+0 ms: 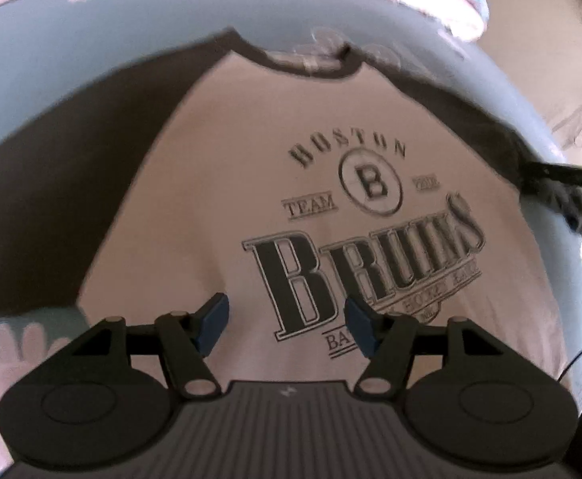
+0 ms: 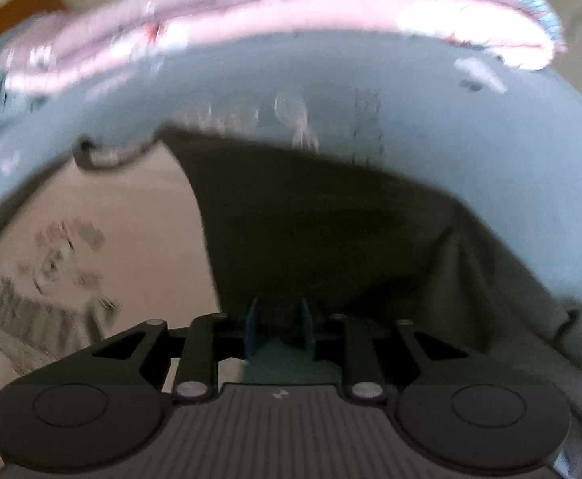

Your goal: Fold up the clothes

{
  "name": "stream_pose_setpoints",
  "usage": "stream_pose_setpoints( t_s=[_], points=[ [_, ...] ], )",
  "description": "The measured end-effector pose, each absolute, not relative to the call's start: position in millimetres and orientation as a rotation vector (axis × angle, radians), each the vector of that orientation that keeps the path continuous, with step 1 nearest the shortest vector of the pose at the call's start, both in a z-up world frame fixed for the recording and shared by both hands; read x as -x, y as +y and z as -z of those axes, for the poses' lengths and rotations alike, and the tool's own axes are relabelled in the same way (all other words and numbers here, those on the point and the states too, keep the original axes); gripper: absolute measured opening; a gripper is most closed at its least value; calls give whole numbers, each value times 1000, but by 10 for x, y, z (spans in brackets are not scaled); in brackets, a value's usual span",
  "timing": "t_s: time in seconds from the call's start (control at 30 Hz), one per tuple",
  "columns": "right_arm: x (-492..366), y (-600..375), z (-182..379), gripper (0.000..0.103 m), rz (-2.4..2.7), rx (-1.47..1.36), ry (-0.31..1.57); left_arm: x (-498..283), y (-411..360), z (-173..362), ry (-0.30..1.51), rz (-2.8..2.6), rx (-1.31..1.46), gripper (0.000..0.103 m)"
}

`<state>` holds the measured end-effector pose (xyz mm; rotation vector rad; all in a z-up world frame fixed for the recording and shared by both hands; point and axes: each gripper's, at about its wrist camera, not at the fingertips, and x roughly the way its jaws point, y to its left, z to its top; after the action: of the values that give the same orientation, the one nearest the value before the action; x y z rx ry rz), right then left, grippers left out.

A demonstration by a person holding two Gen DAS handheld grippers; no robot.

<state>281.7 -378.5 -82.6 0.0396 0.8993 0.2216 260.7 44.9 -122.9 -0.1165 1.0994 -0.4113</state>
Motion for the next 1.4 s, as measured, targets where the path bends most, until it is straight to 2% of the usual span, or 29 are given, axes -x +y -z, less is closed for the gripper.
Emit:
stream_pose_setpoints(
  t_s=[0.07, 0.23, 0.27, 0.33, 0.4, 0.57, 0.67, 0.9, 0.97, 1.0, 1.03, 1.33, 1.4],
  points=[
    [-2676, -3668, 622, 42, -265, -76, 849, -2558, 602, 1027, 1029, 401, 119, 64],
    [-2408, -3162, 480, 44, -401, -106, 813, -2668, 1261, 624, 895, 250, 105, 60],
    [-2379, -3048, 515, 44, -429, -120, 820, -2761, 1388, 592, 893, 217, 102, 57],
    [-2335, -2832, 601, 44, -476, -146, 837, -2983, 1635, 537, 889, 157, 103, 41],
    [-2338, -2650, 735, 44, -501, -164, 865, -3243, 1776, 528, 880, 119, 98, 40],
    [-2342, -2213, 1048, 44, -560, -203, 928, -3870, 1813, 748, 886, 151, 104, 40],
    [-2347, -2100, 1113, 44, -578, -197, 933, -4078, 1631, 1021, 924, 225, 14, 40],
    [-2394, -2122, 1195, 45, -569, -189, 937, -4143, 1524, 1403, 990, 261, -174, 41],
    [-2408, -2128, 1218, 45, -566, -187, 938, -4129, 1532, 1454, 987, 264, -161, 31],
    [-2414, -2131, 1230, 45, -565, -186, 939, -4115, 1529, 1464, 980, 274, -148, 11],
    [-2421, -2134, 1241, 45, -563, -185, 939, -4101, 1526, 1473, 973, 284, -135, 0],
    [-2420, -2100, 1314, 45, -558, -189, 949, -4216, 1491, 1461, 925, 182, -111, 0],
    [-2405, -2076, 1315, 45, -562, -183, 955, -4213, 1494, 1488, 916, 169, -99, 3]
  ],
)
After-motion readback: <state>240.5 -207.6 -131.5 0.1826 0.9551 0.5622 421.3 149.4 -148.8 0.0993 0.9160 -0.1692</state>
